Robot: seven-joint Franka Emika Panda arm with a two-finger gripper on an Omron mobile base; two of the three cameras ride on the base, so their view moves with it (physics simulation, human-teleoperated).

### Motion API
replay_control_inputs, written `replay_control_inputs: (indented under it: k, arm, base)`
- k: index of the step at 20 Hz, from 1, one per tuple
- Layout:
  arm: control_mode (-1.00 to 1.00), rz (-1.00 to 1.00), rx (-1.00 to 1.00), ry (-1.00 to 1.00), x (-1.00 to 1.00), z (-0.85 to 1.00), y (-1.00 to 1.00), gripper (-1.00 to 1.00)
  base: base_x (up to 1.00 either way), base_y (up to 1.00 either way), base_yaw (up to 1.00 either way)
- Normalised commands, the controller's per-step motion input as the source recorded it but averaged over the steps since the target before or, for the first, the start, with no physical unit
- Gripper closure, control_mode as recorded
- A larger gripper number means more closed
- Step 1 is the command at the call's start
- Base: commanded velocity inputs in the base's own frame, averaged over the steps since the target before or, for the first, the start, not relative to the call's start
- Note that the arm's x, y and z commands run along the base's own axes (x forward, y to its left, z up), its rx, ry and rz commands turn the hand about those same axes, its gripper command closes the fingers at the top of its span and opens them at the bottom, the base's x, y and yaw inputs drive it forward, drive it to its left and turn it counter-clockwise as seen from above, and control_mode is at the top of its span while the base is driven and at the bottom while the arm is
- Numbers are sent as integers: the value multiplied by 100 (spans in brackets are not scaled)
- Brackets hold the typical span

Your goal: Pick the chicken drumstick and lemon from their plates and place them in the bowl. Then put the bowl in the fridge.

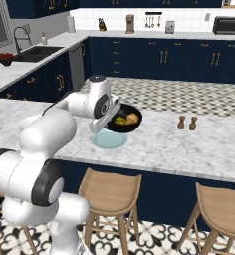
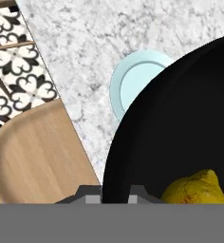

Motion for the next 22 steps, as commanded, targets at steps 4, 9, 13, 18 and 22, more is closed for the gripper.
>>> replay_control_inputs:
  k: [4,9,13,18,22]
  arm:
    - [-100,13,-8,0,-10,2,34,100]
    - [-100,11,-2,0,-32,3,4,100]
    - [-100,10,-3,0,-4,0,18,100]
    - [-100,12,-1,0,-27,3,3,100]
    - [-100,13,-6,-6,-40,6,16,100]
  base:
    - [0,0,0]
    - [0,0,0]
    - [0,0,0]
    - [0,0,0]
    - [0,0,0]
